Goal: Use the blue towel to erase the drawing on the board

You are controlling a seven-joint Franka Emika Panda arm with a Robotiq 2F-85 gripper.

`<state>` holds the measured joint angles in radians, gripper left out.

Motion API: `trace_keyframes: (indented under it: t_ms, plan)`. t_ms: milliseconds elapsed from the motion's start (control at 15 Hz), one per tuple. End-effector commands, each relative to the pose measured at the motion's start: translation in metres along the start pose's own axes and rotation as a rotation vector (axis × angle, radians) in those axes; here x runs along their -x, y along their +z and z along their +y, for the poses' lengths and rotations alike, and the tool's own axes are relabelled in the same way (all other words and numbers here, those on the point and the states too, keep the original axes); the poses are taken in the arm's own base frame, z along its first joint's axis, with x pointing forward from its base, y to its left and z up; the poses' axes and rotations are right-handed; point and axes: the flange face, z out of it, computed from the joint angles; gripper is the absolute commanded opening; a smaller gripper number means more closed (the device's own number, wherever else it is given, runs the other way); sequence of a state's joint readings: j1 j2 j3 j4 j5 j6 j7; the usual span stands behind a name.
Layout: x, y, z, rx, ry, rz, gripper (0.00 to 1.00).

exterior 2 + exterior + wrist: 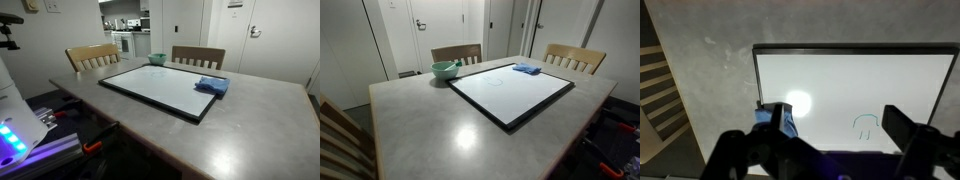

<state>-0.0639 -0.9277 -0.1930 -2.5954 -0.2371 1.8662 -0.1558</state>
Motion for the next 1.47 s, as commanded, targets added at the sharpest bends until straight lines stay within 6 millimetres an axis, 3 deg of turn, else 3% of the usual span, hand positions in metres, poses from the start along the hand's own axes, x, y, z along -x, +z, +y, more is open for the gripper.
trace_keyframes:
  t_ms: [0, 467, 533, 600, 667, 867, 1400]
  plan:
    - [-0.012, 0.023, 0.010, 0.012, -0.006, -0.032, 1.00]
    - [-0.029, 0.058, 0.031, 0.007, -0.008, -0.065, 1.00]
    - [-0.030, 0.056, 0.033, 0.020, 0.001, -0.067, 1.00]
    - [-0.025, 0.036, 0.022, 0.045, -0.009, -0.060, 1.00]
    - [-0.025, 0.050, 0.023, 0.001, 0.012, -0.061, 1.00]
    - [-0.026, 0.038, 0.019, 0.021, -0.001, -0.043, 1.00]
    - [-0.052, 0.092, 0.079, -0.111, 0.060, -0.009, 1.00]
